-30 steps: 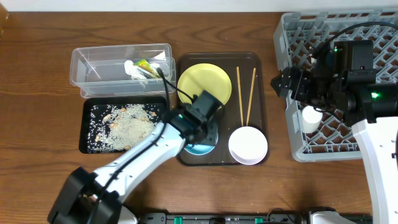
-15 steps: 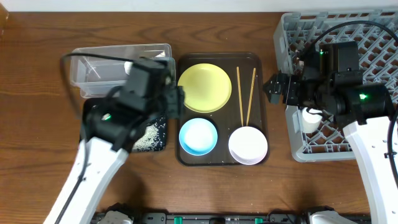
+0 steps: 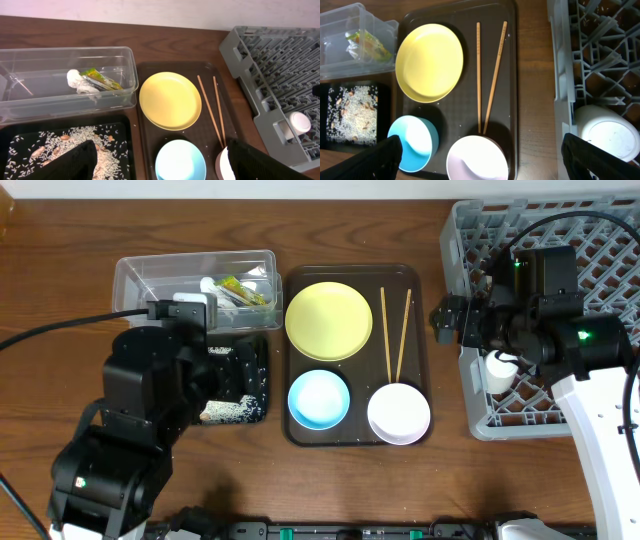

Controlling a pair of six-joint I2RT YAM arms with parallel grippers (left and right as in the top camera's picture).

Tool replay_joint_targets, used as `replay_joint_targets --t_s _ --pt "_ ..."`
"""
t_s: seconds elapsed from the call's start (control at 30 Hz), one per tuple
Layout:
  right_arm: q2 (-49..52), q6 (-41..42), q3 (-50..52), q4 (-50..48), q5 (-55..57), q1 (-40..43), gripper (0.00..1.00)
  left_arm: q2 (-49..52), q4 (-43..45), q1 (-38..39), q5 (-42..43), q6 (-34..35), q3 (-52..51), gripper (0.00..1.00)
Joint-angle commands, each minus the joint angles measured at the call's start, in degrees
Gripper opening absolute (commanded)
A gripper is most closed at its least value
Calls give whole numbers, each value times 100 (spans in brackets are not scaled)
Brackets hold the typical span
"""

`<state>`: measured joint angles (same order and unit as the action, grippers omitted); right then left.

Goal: Sort waste into correct bins and load items into the dishwasher rack

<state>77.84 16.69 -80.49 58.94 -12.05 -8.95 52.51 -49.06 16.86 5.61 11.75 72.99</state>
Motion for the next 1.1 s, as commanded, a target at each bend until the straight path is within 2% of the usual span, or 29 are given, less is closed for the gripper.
replay_joint_targets --t_s 0.0,0.1,0.2,0.27,0.4,0.5,0.7,0.9,1.07 --pt "9 -92 37 2 46 -50 99 -15 -74 -35 -31 -79 118 87" --pt "9 -92 37 2 46 -50 99 -15 -446 -35 -48 -92 118 87" --pt "9 -92 37 2 46 -50 99 -20 -542 -42 -612 -190 83 88" --pt "9 -92 37 2 46 -50 99 -37 -323 -46 -1276 -323 -109 88" --pt "9 -92 37 2 46 -50 99 -372 828 -85 -1305 -1119 -791 89" --pt "9 -92 37 4 46 -50 99 -859 1849 -205 -1010 -1515 -1561 89" --pt "9 -92 37 2 46 -50 99 -1880 3477 -509 -750 -1578 -3176 89" --pt "9 -92 37 4 46 -50 99 -2761 4306 -623 -750 -1565 -4433 89" --pt "9 -92 37 4 46 -50 99 -3574 4511 -800 -750 -1484 -5259 89"
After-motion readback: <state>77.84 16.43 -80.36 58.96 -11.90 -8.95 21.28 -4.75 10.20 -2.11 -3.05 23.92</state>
